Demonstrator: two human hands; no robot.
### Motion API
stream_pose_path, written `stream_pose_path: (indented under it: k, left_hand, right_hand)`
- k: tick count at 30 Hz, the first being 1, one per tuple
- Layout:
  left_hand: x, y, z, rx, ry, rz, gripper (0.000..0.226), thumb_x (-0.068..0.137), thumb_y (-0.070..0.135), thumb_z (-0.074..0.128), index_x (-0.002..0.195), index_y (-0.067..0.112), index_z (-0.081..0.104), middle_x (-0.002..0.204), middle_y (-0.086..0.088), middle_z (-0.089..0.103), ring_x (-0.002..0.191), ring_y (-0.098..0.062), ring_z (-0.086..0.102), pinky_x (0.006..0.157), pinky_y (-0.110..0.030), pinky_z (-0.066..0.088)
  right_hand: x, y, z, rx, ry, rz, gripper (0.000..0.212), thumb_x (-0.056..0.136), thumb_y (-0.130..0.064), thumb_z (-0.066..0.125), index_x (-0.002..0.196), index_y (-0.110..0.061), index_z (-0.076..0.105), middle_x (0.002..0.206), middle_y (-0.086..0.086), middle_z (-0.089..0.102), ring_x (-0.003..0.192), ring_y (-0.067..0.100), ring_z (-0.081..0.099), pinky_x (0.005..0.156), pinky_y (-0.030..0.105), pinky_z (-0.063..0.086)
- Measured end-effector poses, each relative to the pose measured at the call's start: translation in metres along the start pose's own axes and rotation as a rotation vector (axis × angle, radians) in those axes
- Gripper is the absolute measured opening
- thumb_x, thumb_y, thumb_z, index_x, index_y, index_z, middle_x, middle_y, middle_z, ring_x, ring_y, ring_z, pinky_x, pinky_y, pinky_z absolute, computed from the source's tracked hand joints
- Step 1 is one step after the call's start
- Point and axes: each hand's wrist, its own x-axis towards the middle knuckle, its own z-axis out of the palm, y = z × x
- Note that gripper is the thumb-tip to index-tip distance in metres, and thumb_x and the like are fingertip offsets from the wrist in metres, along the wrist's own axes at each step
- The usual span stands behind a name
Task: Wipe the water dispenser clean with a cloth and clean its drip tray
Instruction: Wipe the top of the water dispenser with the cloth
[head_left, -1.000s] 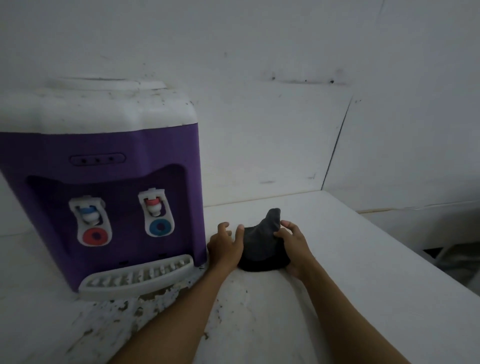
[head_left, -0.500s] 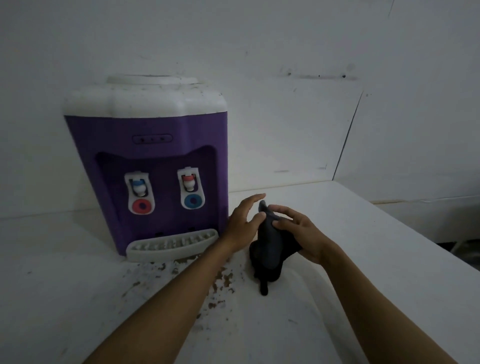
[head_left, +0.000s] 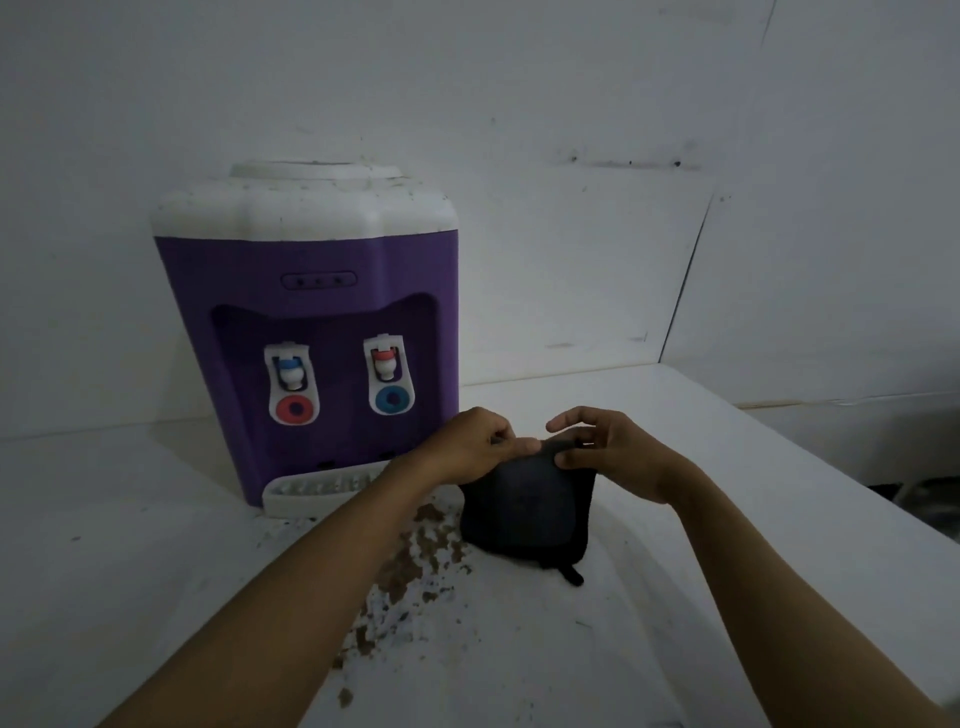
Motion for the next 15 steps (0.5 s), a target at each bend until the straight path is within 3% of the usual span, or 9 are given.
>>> stream_pose_path:
  k: [4, 7, 9, 12, 15]
  left_hand:
    - [-0.003, 0.008, -0.012, -0.060, -0.080, 0.006, 0.027, 0.086, 0.047, 0.067, 0.092, 0.021, 0.067, 0.088, 0.002, 0.069, 0.083, -0.014, 0.065, 0.072, -0.032, 0.053]
    - [-0.004, 0.013, -0.019, 0.025, -0.054, 0.047, 0.020, 0.089, 0.036, 0.067, 0.096, 0.017, 0.065, 0.089, 0.003, 0.064, 0.081, -0.014, 0.060, 0.069, -0.027, 0.049]
    - [-0.005, 0.015, -0.021, 0.034, 0.014, 0.043, 0.017, 0.093, 0.031, 0.063, 0.098, 0.015, 0.063, 0.093, -0.002, 0.063, 0.081, -0.015, 0.058, 0.072, -0.031, 0.049]
    - [-0.005, 0.018, -0.024, -0.021, 0.089, -0.003, 0.014, 0.098, 0.028, 0.055, 0.103, 0.016, 0.061, 0.100, -0.009, 0.065, 0.083, -0.017, 0.057, 0.076, -0.033, 0.049]
    - [-0.004, 0.024, -0.025, -0.213, 0.087, -0.052, 0.014, 0.100, 0.022, 0.050, 0.105, 0.018, 0.062, 0.103, -0.010, 0.066, 0.092, -0.021, 0.062, 0.084, -0.036, 0.053]
  right_hand:
    - [-0.003, -0.001, -0.003, 0.025, 0.102, -0.095, 0.028, 0.087, 0.012, 0.054, 0.111, -0.002, 0.058, 0.105, 0.015, 0.069, 0.100, 0.025, 0.065, 0.082, 0.032, 0.054]
    - [-0.002, -0.005, 0.001, -0.189, 0.065, -0.063, 0.025, 0.087, -0.007, 0.065, 0.111, -0.014, 0.063, 0.102, 0.003, 0.070, 0.095, 0.018, 0.067, 0.080, 0.031, 0.056]
    - [0.000, -0.004, 0.006, -0.354, 0.055, -0.057, 0.017, 0.085, -0.021, 0.069, 0.102, -0.019, 0.067, 0.094, -0.001, 0.070, 0.089, 0.015, 0.066, 0.079, 0.033, 0.057]
    - [0.000, -0.005, 0.016, -0.263, 0.161, -0.131, 0.007, 0.088, -0.022, 0.065, 0.092, -0.016, 0.064, 0.087, 0.004, 0.067, 0.085, 0.021, 0.065, 0.075, 0.035, 0.056]
    - [-0.002, -0.006, 0.029, -0.140, 0.157, -0.218, 0.007, 0.090, -0.012, 0.061, 0.095, -0.014, 0.057, 0.091, 0.009, 0.063, 0.087, 0.025, 0.064, 0.073, 0.032, 0.056]
